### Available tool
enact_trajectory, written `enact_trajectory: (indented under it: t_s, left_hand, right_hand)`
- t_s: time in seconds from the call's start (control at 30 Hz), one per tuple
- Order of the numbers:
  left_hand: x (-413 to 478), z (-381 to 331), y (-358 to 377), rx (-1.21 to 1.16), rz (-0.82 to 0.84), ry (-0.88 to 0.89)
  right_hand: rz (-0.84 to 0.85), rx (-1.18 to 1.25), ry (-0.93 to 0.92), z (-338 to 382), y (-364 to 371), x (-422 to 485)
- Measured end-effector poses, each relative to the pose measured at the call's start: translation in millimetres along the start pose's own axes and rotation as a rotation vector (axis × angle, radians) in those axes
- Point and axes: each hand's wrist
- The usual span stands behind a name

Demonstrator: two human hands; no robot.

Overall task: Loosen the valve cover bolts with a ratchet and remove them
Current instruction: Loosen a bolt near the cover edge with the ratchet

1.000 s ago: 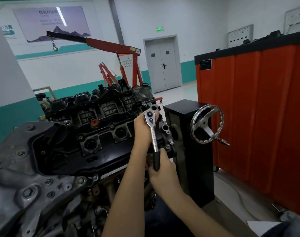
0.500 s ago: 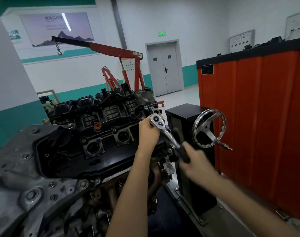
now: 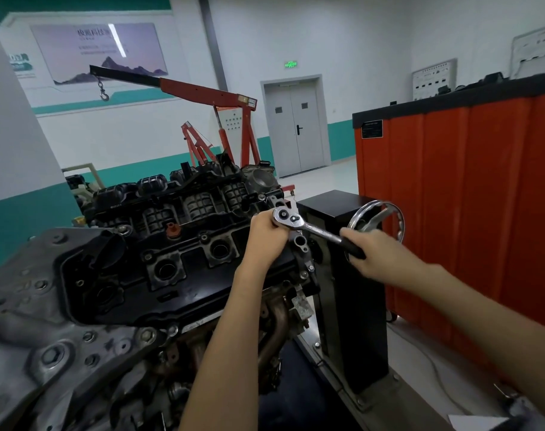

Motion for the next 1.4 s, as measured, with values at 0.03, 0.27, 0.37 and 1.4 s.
enact_trajectory:
  t_s: [0.03,0.27,0.37,1.4]
  left_hand:
    - [0,1,-1,-0.008,-0.015,0.005]
    - [-6,10,5,-0.135,-0.128,0.053]
    - [-4,7,12,-0.149,-0.181,0.078]
    - [2,7,-3,-0.061,-0.039,-0.025]
  right_hand:
    - [-0.032,-0.112,-0.04,-5,-8,9]
    - [-0.074,0.429,0.204,60,41,-33]
    - [-0.151,0.788,0.331,123,70,-42]
    - [0.014,0.516,0.142,60,40,-32]
Point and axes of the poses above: each hand's wrist, its own x-axis towards the middle knuckle, its own y-axis out of the palm, z = x × y, and after that the axes turned 13 degrees about -x, right-handed
